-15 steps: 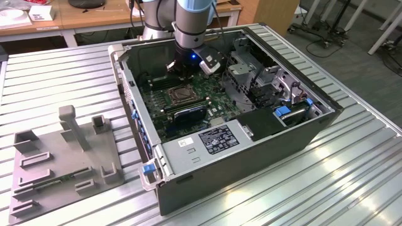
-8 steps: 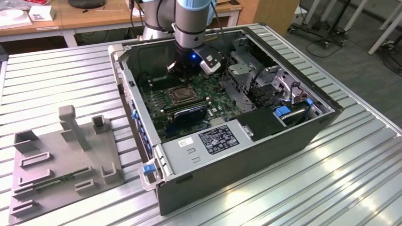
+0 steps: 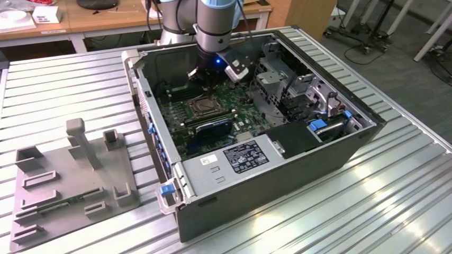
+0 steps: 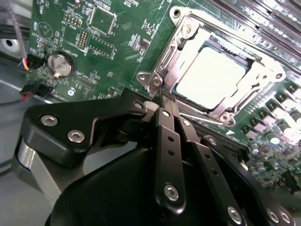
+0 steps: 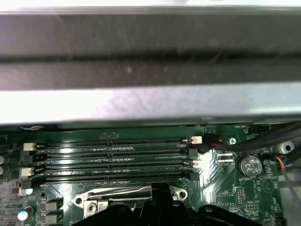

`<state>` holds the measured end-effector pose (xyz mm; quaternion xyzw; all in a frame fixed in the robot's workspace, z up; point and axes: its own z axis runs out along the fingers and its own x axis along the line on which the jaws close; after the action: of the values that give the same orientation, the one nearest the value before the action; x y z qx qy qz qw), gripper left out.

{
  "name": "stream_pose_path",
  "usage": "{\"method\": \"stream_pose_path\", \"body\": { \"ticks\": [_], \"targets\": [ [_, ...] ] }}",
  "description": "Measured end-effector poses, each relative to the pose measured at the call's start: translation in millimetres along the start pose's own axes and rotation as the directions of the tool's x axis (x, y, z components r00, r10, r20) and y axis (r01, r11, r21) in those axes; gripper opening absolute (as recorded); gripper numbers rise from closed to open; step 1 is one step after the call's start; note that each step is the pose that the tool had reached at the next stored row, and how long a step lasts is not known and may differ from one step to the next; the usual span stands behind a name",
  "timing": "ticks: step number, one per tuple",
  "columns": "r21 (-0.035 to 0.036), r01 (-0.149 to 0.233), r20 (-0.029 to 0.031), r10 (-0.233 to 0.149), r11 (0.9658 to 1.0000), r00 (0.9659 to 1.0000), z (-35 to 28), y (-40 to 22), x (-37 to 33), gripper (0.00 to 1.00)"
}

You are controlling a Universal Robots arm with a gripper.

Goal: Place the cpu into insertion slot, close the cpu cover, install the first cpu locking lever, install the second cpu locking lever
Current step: 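Install the first cpu locking lever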

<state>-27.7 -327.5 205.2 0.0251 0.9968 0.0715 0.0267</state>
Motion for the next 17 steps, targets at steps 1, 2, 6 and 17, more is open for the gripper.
{"method": "stream_pose_path", "body": {
  "ticks": [1, 2, 6, 17],
  "targets": [
    [0.0002, 0.0, -0.0001, 0.0, 1.0, 1.0, -2.2, 0.3, -0.1, 0.11],
    [0.0002, 0.0, -0.0001, 0.0, 1.0, 1.0, -4.1, 0.6, -0.2, 0.11],
    [-0.0001, 0.0, 0.0, 0.0, 1.0, 1.0, -7.4, 1.1, -0.4, 0.11],
    [-0.0104, 0.002, 0.0165, -0.002, 0.9999, 0.9999, -8.4, 0.2, 17.2, 0.11]
  ]
}}
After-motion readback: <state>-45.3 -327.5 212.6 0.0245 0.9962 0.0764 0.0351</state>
